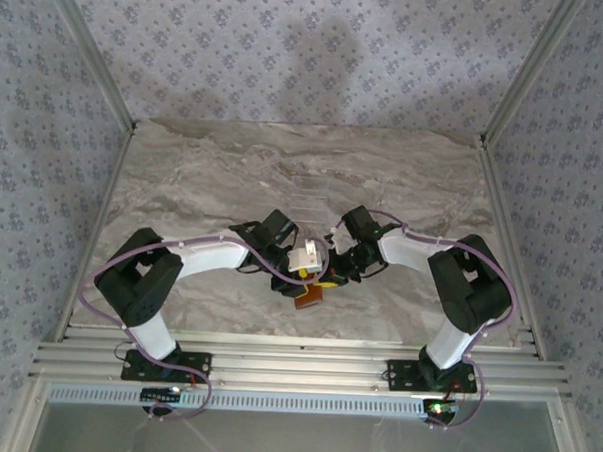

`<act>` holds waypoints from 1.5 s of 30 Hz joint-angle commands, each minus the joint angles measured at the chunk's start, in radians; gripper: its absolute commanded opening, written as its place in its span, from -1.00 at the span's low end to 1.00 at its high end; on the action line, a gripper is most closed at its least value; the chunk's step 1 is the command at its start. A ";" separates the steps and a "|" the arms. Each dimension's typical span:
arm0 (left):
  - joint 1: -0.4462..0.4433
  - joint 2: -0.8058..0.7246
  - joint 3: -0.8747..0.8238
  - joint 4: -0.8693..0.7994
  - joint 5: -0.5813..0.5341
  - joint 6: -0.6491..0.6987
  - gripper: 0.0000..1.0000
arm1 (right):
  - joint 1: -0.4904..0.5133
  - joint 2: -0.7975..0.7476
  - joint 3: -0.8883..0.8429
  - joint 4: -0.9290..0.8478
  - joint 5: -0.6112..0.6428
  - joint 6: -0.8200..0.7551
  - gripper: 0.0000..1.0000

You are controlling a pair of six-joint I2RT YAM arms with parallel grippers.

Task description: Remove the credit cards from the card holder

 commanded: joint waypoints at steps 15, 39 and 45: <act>-0.032 0.039 0.012 -0.088 -0.078 0.003 -0.34 | -0.008 -0.017 -0.019 -0.004 0.010 0.020 -0.95; -0.012 -0.058 -0.047 -0.025 -0.100 -0.061 -0.66 | -0.107 -0.068 -0.081 -0.008 0.048 0.014 -1.00; -0.001 -0.093 -0.063 0.005 -0.137 -0.118 -0.52 | -0.103 -0.069 -0.088 0.021 0.050 0.046 -1.00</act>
